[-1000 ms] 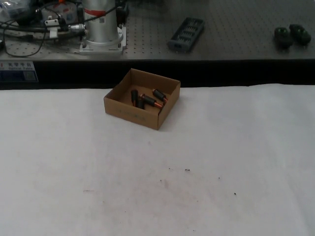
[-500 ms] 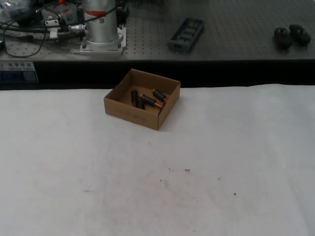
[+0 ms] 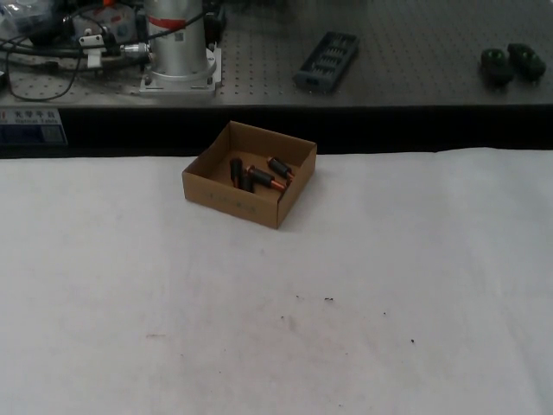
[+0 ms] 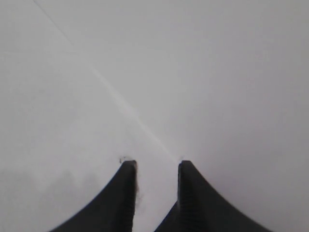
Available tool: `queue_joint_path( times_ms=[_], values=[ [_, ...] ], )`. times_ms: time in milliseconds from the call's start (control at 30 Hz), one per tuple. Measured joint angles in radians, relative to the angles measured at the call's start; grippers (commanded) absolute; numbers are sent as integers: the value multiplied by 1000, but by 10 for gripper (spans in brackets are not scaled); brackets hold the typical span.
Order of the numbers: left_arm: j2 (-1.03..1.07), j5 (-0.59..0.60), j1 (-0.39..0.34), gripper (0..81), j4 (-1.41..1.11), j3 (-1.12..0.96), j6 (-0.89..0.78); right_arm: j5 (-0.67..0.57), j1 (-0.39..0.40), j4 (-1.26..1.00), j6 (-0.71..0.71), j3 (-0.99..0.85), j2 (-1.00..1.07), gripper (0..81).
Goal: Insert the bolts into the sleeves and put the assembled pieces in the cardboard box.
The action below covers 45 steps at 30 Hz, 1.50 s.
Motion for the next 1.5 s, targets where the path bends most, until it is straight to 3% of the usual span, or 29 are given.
queue_joint_path(
  times_ms=[133,233,333,433,633,867,1067,1167,1500],
  values=[
    [0,-40,0,6,-48,0,-38,0,0,0,0,0,0,229],
    [0,-167,0,6,-153,4,-152,0,0,0,0,0,0,229],
    [0,-326,0,6,-280,22,-386,0,0,0,0,0,0,229],
    [-2,-495,0,6,-607,95,-699,0,0,0,0,0,0,229],
    [1,-782,0,6,-1089,298,-1159,0,0,0,0,0,0,229],
    [3,-969,0,6,-1337,435,-1353,0,0,0,0,0,0,229],
    [3,-1458,0,6,-1380,437,-1570,0,0,0,0,0,0,229],
    [3,-1612,0,6,-1347,437,-1638,0,0,0,0,0,0,229],
    [3,-1642,0,6,-1316,437,-1668,0,0,0,0,0,0,229]
  ],
)
